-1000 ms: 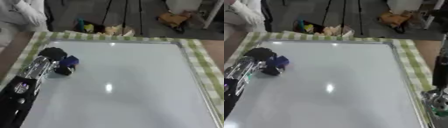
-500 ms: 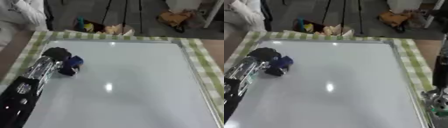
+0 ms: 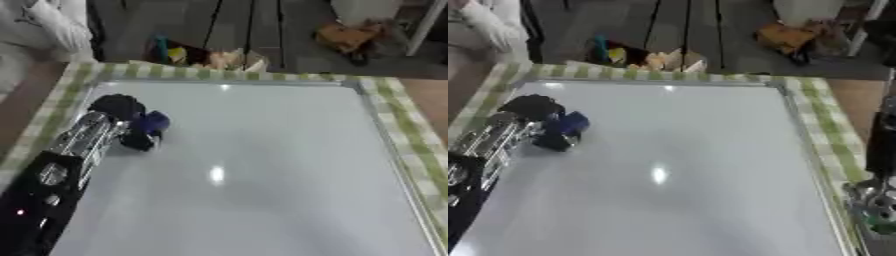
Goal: Wipe the whiteboard clean with a brush.
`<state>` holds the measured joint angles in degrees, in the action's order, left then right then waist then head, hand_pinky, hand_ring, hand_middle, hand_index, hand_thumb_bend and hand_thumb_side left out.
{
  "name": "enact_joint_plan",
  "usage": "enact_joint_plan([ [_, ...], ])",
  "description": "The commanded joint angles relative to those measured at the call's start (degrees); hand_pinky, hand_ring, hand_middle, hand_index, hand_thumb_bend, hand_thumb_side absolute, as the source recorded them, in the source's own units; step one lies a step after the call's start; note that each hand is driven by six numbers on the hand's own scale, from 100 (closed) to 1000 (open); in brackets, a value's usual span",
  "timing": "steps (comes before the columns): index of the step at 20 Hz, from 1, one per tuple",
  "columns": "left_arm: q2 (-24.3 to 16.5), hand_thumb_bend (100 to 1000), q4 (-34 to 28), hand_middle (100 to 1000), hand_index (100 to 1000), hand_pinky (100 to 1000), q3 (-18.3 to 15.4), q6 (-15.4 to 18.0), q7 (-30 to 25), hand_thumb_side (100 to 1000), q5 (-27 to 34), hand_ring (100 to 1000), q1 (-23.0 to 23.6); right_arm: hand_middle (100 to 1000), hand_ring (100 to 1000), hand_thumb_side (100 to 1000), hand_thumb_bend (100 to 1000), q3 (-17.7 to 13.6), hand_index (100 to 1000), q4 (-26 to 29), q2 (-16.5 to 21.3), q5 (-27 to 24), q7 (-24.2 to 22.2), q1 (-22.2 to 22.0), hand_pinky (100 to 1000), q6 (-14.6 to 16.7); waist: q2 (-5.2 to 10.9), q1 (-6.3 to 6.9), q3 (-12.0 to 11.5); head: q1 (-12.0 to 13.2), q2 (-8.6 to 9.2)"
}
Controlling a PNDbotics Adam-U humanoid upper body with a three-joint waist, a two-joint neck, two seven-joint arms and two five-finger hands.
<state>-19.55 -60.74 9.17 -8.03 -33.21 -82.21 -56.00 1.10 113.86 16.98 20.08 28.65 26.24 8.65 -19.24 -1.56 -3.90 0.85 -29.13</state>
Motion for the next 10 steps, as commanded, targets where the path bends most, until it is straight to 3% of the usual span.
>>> enact_joint_plan([
  [1,-1.06,100,3.47,381,611,224,-2.39,-2.4,0.26,749,-1.11,420,-0.02,658,920,1000,100,-0.28,856,0.74,0.67,-0.06,-0.05,0.61,842,-0.05,1.06,-0.05,-0.01,0.02,0.23],
  [10,-2.28,100,7.39,382,612,229,-4.77,-5.35,1.4,738,-1.35,422,0.14,658,920,1000,100,-0.43,856,0.74,0.72,0.07,0.1,0.42,842,-0.07,1.26,-0.01,-0.06,-0.1,0.21],
])
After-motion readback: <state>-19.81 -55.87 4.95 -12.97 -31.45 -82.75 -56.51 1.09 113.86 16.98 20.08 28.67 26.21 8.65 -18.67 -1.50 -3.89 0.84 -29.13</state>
